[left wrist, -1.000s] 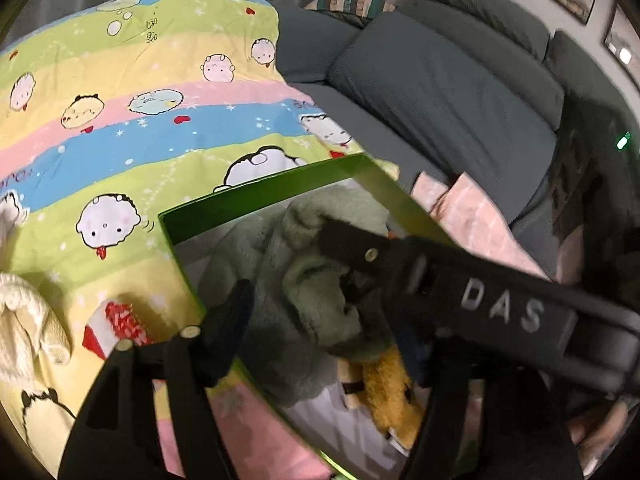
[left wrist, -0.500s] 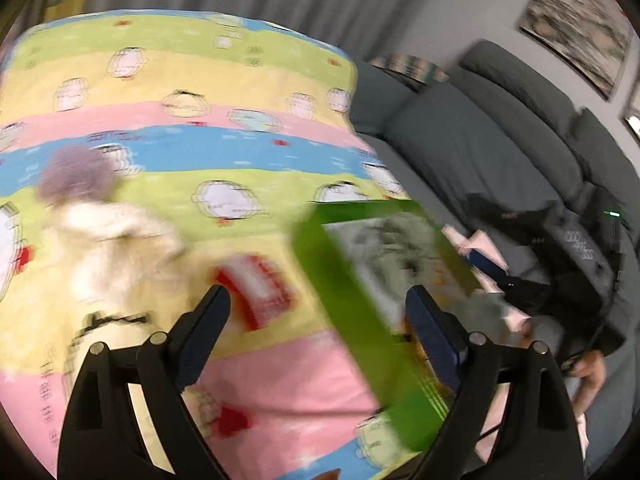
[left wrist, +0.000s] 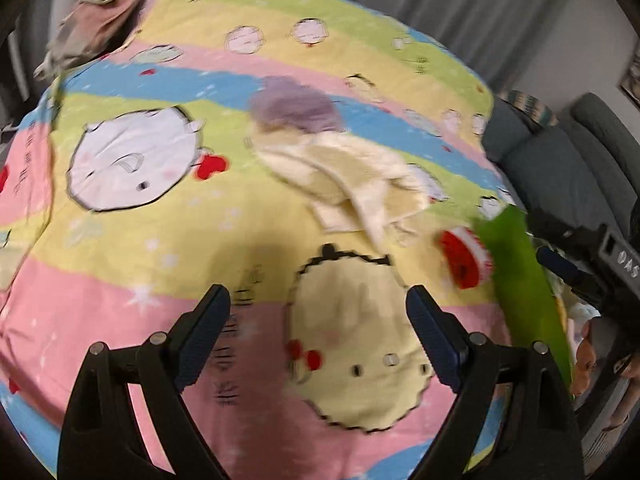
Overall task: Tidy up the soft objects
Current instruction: 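Move the right gripper to the red-white knit sock and grasp it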
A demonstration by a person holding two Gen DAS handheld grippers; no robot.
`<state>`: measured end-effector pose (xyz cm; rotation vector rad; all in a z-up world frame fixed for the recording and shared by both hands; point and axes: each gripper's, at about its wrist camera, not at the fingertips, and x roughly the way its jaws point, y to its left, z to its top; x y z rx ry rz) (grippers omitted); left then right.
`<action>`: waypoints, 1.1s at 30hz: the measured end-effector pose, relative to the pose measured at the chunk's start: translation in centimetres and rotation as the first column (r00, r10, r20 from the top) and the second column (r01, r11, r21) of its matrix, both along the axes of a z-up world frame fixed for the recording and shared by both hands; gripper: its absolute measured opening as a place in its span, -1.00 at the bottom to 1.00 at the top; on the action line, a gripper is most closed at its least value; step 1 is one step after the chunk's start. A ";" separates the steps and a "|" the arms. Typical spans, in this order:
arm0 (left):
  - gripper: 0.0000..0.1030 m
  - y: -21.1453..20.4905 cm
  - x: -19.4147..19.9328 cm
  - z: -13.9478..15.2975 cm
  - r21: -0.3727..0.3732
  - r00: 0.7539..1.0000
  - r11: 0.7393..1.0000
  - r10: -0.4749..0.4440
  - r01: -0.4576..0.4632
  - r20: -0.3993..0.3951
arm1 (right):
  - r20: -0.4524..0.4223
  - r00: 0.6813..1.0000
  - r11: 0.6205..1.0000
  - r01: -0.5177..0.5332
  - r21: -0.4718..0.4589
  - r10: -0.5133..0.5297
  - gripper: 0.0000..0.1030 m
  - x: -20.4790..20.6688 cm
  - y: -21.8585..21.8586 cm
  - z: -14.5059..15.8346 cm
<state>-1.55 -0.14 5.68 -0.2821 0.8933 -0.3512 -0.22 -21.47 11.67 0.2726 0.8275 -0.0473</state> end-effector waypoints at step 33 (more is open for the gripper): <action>0.73 4.4 -0.9 0.3 0.018 0.993 0.993 0.116 -0.115 -0.013 | -0.184 0.977 0.951 0.045 -0.306 -0.106 -0.18 3.8 2.0 -6.3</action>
